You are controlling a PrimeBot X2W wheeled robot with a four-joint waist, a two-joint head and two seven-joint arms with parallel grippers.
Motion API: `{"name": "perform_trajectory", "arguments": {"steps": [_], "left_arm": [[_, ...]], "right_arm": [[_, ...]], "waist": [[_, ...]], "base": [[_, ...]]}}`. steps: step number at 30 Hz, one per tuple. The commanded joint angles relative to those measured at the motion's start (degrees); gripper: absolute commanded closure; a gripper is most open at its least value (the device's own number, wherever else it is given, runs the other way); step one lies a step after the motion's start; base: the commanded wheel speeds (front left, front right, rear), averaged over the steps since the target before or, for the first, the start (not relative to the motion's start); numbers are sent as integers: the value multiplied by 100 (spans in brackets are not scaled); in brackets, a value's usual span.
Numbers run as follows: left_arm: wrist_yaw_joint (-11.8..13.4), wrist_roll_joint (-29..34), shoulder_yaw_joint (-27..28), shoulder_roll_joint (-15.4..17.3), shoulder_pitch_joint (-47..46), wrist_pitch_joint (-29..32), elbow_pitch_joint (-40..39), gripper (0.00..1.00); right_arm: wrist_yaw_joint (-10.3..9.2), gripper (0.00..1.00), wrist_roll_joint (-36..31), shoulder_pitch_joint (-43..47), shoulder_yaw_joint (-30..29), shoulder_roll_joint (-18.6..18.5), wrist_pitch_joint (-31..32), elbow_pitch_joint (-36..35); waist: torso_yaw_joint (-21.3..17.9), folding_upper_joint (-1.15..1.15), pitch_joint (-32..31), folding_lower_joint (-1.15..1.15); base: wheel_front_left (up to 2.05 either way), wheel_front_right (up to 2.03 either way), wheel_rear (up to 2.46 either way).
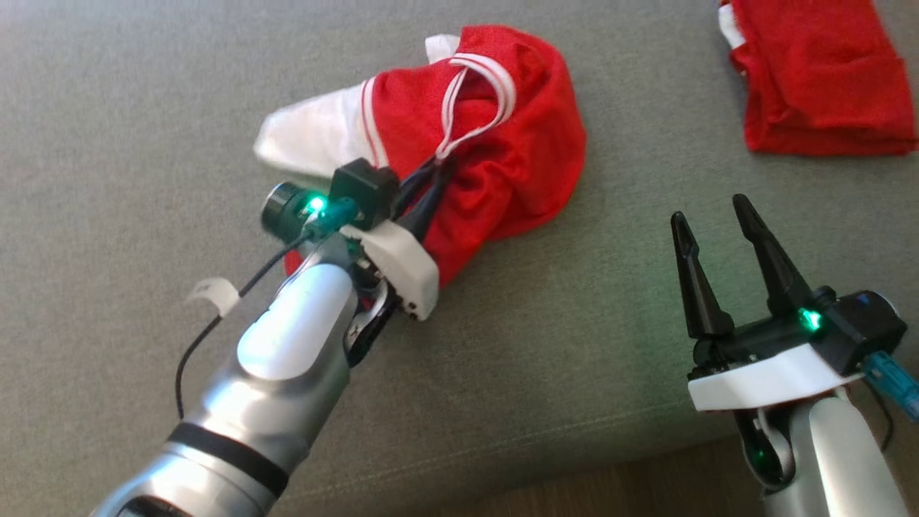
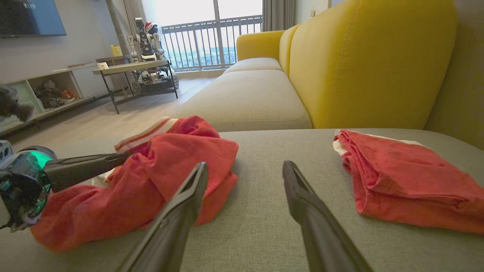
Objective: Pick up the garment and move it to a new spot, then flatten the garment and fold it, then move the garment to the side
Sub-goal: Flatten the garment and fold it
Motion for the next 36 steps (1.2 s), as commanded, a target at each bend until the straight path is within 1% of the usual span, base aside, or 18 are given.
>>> {"name": "perform_trajectory", "arguments": {"steps": [1, 3, 5, 6, 7, 9, 11, 12, 14, 19, 22, 25, 26, 30, 31, 33, 36], "left_arm": [[-83, -209, 74, 46, -379, -42, -383, 100], [-128, -561, 34, 92, -458, 105, -716, 100], [-137, -1113, -105, 153, -537, 452, -1211, 100], [-139, -1411, -156, 229, -593, 668, -1486, 100], [-140, -1956, -150, 410, -738, 1112, -2024, 100], [-141, -2427, -24, 536, -878, 1546, -2473, 100], [-129, -2823, 140, 577, -1022, 1974, -2842, 100], [-62, -2985, 241, 572, -1106, 2153, -3005, 100], [149, -3218, 433, 537, -1304, 2435, -3298, 100], [770, -3783, 893, 254, -1873, 2828, -3801, 100], [1109, -4020, 1112, 129, -2352, 2827, -3845, 100], [1443, -4146, 1313, 74, -2864, 2636, -3698, 100], [1443, -4146, 1313, 74, -2864, 2636, -3698, 100], [2049, -4232, 1658, 52, -3287, 2219, -3135, 100], [2164, -4228, 1704, 51, -3301, 2155, -2932, 100], [2317, -4197, 1786, 93, -3189, 2049, -2486, 100], [2386, -4179, 1919, 316, -2800, 1900, -1805, 100]], "right_arm": [[-2, 0, 90, -105, 163, -21, -29, -164], [-2, 0, 184, -84, 196, -21, -29, -129], [-2, 0, 266, -45, 214, -21, -29, -91], [-2, 0, 301, -23, 223, -21, -29, -70], [-2, 0, 358, 9, 246, -21, -29, -40], [-2, 0, 409, 41, 251, -21, -29, -22], [-2, 0, 457, 80, 239, -21, -29, -6], [-2, 0, 483, 98, 236, -21, -29, 4], [-2, 0, 517, 128, 252, -21, -29, 16], [-2, 0, 542, 155, 235, -21, -29, -12], [-2, 0, 532, 147, 201, -21, -29, -35], [-2, 0, 530, 139, 197, -21, -29, -56], [-2, 0, 530, 139, 197, -21, -29, -56], [-2, 0, 539, 143, 186, -21, -29, -84], [-2, 0, 542, 147, 184, -21, -29, -94], [-2, 0, 553, 146, 182, -21, -29, -110], [-2, 0, 581, 130, 195, -21, -29, -135]], "waist": [[-70, 0, -154, 0], [-137, 0, -307, 0], [-199, 0, -459, 0], [-229, 0, -533, 0], [-297, 0, -661, 0], [-366, 0, -788, 0], [-436, 0, -896, 0], [-473, 0, -942, 0], [-546, 0, -1008, 0], [-675, 0, -1078, 0], [-723, 0, -1076, 0], [-763, 0, -1070, 0], [-763, 0, -1070, 0], [-790, 0, -1076, 0], [-794, 0, -1076, 0], [-802, 0, -1065, 0], [-829, 0, -1009, 0]], "base": [[0, 0, 0], [0, 0, 0], [0, 0, 0], [0, 0, 0], [0, 0, 0], [0, 0, 0], [0, 0, 0], [0, 0, 0], [0, 0, 0], [0, 0, 0], [0, 0, 0], [0, 0, 0], [0, 0, 0], [0, 0, 0], [0, 0, 0], [0, 0, 0], [0, 0, 0]]}}
